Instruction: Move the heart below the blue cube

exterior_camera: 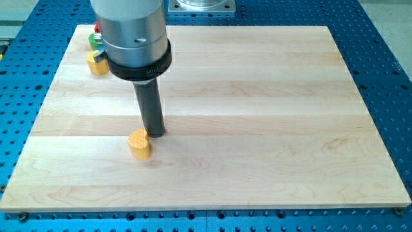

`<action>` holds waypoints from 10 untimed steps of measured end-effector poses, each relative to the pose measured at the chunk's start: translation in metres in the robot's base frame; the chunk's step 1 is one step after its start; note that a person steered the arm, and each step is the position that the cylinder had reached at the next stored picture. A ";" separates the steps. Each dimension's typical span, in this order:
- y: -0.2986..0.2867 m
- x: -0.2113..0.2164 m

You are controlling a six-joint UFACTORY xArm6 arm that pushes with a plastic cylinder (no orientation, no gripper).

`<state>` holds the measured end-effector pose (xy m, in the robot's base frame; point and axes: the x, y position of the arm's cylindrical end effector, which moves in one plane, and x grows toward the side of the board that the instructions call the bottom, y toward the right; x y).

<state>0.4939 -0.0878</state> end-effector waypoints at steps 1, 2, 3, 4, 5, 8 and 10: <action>0.049 0.035; 0.000 0.063; -0.067 0.030; -0.096 -0.027; -0.103 -0.033; -0.061 -0.027; -0.024 -0.077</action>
